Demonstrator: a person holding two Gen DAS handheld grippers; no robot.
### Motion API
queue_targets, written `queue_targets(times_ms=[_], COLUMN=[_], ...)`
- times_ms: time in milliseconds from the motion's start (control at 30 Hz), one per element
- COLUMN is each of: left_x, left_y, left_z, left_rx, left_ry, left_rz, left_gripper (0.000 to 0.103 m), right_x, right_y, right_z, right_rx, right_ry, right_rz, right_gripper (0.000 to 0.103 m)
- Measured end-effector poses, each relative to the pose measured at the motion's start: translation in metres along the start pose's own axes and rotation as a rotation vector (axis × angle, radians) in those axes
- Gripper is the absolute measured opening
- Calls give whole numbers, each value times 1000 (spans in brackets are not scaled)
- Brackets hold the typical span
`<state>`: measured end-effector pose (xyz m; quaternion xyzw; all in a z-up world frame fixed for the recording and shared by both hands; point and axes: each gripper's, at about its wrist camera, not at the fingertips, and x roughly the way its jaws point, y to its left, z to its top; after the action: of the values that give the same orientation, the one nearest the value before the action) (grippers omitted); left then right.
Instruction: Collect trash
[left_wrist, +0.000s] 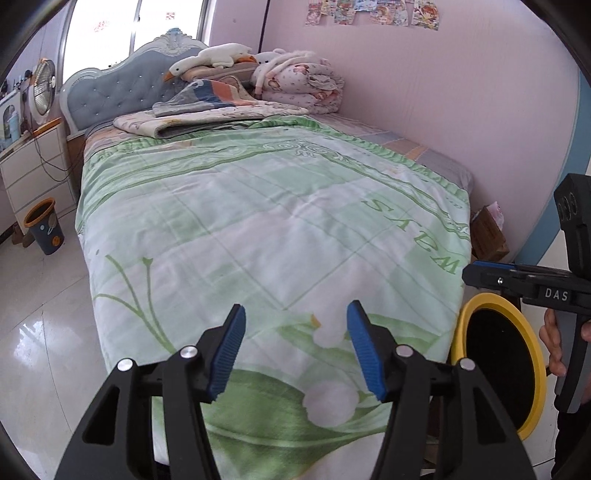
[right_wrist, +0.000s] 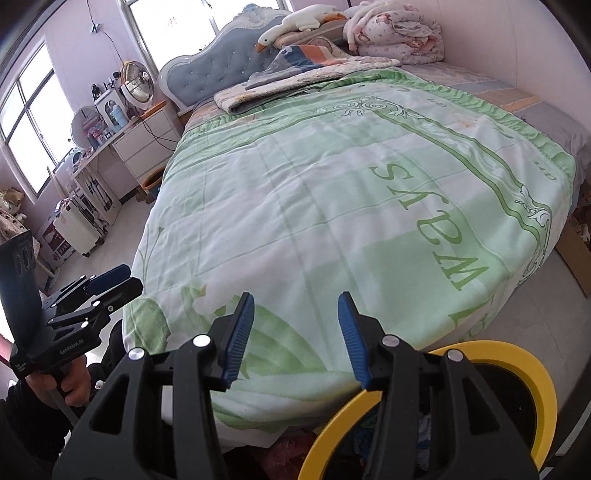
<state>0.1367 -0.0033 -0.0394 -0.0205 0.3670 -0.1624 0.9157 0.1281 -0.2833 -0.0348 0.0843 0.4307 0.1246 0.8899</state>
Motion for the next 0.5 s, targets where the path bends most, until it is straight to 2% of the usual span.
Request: queue_targets(times_ms=[67,300,333,500], left_x=[-3,-20,-23,-37], left_y=[9,26,28,34], left_z=[-2,-2,-2,-2], left_rx=[-26,-75,-84,-113], left_ry=[-4,-96,-115,-184], left_rz=[-4,53,70,92], left_gripper=[58,81,83,93], right_x=[3,2,0,-13], right_y=[4,20,22,30], right_z=[1,4,5,4], right_rx=[1,2,3,-8], right_ry=[-4,-47,-59,-137], right_rz=[-2,-27,-34,-94], right_gripper=[62,83,88,94])
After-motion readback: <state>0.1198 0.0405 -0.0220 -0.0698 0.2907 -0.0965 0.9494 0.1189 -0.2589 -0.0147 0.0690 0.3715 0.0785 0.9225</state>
